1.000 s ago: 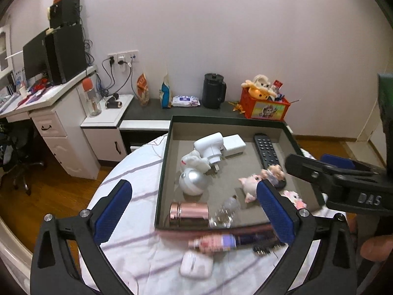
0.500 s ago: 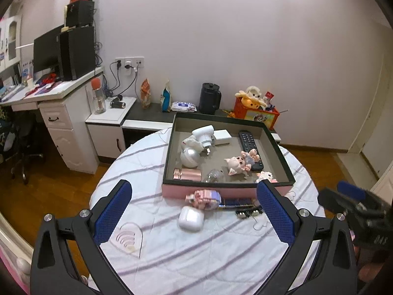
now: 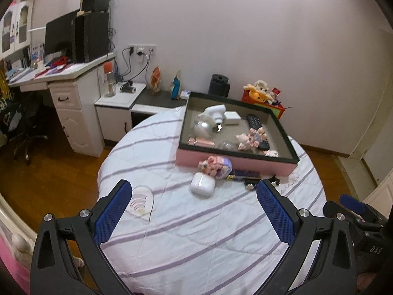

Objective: Organize rigid objects
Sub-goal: 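Withdraw both tools and reach toward the white earbuds case and black hair clip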

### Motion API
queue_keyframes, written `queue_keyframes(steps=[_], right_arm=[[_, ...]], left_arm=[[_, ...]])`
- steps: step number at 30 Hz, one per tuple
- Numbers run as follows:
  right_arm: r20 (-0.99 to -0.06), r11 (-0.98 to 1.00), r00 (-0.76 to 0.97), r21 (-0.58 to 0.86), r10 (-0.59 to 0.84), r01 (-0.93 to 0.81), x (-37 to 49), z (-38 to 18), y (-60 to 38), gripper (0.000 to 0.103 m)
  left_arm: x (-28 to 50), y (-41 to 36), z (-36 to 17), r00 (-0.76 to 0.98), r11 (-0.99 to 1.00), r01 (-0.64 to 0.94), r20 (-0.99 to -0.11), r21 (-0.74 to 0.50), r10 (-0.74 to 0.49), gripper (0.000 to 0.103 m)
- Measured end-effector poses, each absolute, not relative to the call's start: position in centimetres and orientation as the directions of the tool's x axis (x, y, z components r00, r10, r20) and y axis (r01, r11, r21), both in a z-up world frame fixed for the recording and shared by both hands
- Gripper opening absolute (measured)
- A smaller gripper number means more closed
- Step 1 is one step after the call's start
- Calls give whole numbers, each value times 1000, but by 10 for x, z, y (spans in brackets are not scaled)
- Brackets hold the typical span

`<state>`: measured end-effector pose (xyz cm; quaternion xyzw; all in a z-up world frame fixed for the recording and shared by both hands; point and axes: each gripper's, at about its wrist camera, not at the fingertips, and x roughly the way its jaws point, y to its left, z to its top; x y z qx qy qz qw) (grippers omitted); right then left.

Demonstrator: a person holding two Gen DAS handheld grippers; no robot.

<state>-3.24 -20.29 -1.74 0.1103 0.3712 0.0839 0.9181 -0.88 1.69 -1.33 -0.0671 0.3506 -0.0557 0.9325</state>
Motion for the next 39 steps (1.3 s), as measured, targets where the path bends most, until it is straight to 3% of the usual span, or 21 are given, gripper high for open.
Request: queue_keyframes(steps=[19, 39], right_arm=[[-717, 973, 670, 230, 195, -37, -20, -45, -206, 103], [-840, 993, 529, 106, 121, -58, 84, -115, -191, 103]], left_arm=[[11, 4, -57, 689, 992, 72, -714, -100, -122, 103], [99, -20, -133, 600, 994, 111, -797, -3, -69, 103]])
